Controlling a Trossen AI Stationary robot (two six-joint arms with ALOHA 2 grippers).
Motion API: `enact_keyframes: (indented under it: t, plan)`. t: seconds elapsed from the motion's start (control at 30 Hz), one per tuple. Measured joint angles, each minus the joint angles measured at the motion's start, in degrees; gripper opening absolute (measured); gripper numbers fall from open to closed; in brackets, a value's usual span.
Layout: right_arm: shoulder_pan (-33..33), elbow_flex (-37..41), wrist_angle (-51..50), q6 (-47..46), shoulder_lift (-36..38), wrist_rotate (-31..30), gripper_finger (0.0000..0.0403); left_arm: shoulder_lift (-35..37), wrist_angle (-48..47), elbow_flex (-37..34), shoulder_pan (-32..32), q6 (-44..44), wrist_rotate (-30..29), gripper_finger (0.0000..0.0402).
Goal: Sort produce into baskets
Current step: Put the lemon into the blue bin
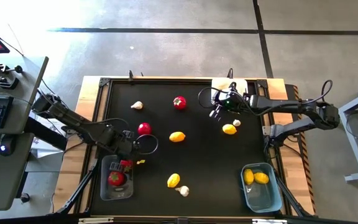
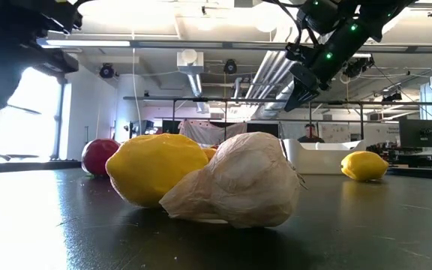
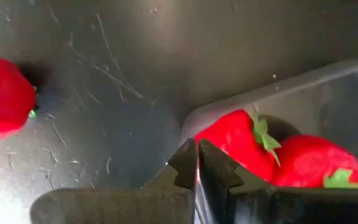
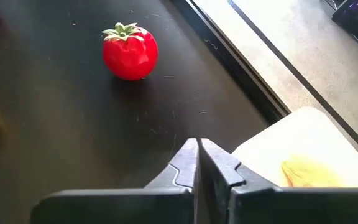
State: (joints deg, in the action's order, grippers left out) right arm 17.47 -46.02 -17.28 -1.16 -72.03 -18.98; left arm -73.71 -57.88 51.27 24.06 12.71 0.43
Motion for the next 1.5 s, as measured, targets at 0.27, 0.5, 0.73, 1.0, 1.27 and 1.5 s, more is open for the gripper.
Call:
enact_keyframes:
  t: [0.27, 0.5, 0.73, 1.0, 1.27, 1.5]
  plan:
    - [0.00, 0.00, 0.02, 0.01, 0.00, 0.00, 0.0004, 0.00, 2.61, 0.00, -1.23, -1.46, -0.28, 0.0000]
    - [-0.01, 0.00, 0.02, 0.22, 0.00, 0.02, 0.0005, 0.63, 6.06, 0.00, -2.31, -2.95, -5.63, 0.0000]
    - [-0.02, 0.00, 0.02, 4.65, 0.00, -1.89, 0.0004, 5.63, 28.69, -7.89, -11.43, -9.12, -5.19, 0.0000]
    - [-0.63, 0.00, 3.08, 2.14, -0.02, 10.89, 0.0000, 5.67, 55.77, -15.01, -22.94, -16.54, 2.30, 0.0000]
    - [-7.11, 0.00, 4.85, -1.80, -0.37, 13.01, 0.0000, 3.06, 77.34, -20.66, -31.19, -17.92, 12.71, 0.0000]
    - [-16.77, 0.00, 13.63, -7.08, -5.61, 13.00, 0.0001, 0.11, 86.61, -23.68, -35.22, -19.22, 15.05, 0.0000]
